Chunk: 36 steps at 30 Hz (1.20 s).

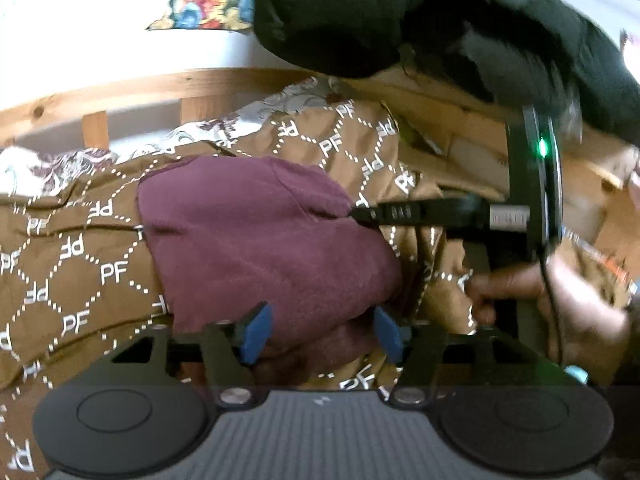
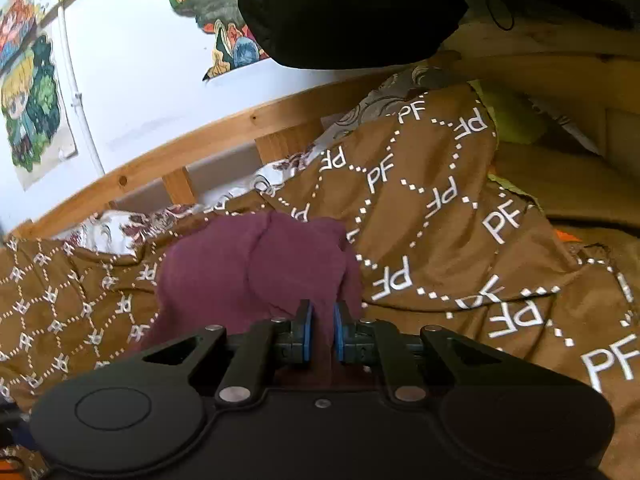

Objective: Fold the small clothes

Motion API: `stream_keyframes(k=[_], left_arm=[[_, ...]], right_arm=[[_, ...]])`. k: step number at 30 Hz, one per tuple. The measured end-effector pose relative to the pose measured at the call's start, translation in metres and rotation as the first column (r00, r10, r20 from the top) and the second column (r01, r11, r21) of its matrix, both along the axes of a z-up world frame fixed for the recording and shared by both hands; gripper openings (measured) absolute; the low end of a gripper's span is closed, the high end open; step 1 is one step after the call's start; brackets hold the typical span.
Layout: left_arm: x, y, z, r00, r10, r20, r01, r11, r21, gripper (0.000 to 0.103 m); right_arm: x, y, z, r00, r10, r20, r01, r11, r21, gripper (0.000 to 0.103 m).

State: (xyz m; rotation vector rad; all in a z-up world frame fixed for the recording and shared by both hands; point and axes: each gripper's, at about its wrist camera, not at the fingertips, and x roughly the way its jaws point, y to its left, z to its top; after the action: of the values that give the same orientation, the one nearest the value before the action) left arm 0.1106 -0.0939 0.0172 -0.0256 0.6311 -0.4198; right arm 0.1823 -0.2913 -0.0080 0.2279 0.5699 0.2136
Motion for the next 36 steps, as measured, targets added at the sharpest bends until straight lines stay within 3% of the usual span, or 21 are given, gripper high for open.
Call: stream_keyframes(k=[1, 3, 7, 13, 16, 19, 21, 27, 31, 36], left_arm=[[-0.001, 0.004, 0.002, 1.000, 0.018, 0.000, -0.018, 1.000, -0.021, 0.080], [-0.002, 0.014, 0.004, 0.998, 0.070, 0.005, -0.070, 0.996, -0.059, 0.088], [0.005, 0.040, 0.004, 0.983, 0.170, -0.064, -0.177, 0.974, -0.138, 0.093], [0.014, 0.078, -0.009, 0.917, 0.350, -0.192, -0.385, 0.902, -0.197, 0.100], [0.018, 0.091, -0.017, 0.875, 0.410, -0.257, -0.463, 0.864, -0.197, 0.100], [0.023, 0.099, -0.024, 0.851, 0.436, -0.294, -0.502, 0.840, -0.206, 0.100], [0.025, 0.099, -0.027, 0.846, 0.438, -0.304, -0.507, 0.837, -0.205, 0.101], [0.039, 0.088, -0.022, 0.867, 0.415, -0.276, -0.474, 0.858, -0.199, 0.102], [0.048, 0.077, -0.027, 0.871, 0.407, -0.274, -0.458, 0.876, -0.154, 0.102], [0.049, 0.072, -0.045, 0.878, 0.381, -0.291, -0.438, 0.884, -0.164, 0.103]], right_arm=[[-0.001, 0.000, 0.000, 1.000, -0.001, -0.002, 0.001, 1.000, -0.007, 0.012], [-0.004, 0.001, -0.001, 1.000, -0.006, -0.008, 0.006, 1.000, -0.024, 0.012], [-0.009, 0.003, -0.001, 1.000, -0.019, -0.016, 0.019, 0.999, -0.046, 0.014], [-0.026, 0.004, 0.008, 0.999, -0.047, 0.002, 0.047, 0.997, -0.053, 0.032], [-0.041, 0.003, 0.016, 0.999, -0.046, 0.015, 0.046, 0.999, -0.022, 0.046], [-0.051, 0.005, 0.025, 0.999, -0.024, 0.026, 0.024, 0.999, 0.022, 0.062], [-0.053, 0.011, 0.029, 1.000, 0.013, 0.028, -0.014, 0.999, 0.031, 0.074], [-0.048, 0.029, 0.016, 0.999, 0.032, -0.033, -0.036, 0.994, -0.106, 0.085], [-0.040, 0.022, 0.001, 0.993, 0.015, -0.119, -0.026, 0.996, -0.087, 0.094], [-0.035, 0.015, -0.012, 0.985, 0.027, -0.172, -0.043, 0.995, -0.088, 0.102]])
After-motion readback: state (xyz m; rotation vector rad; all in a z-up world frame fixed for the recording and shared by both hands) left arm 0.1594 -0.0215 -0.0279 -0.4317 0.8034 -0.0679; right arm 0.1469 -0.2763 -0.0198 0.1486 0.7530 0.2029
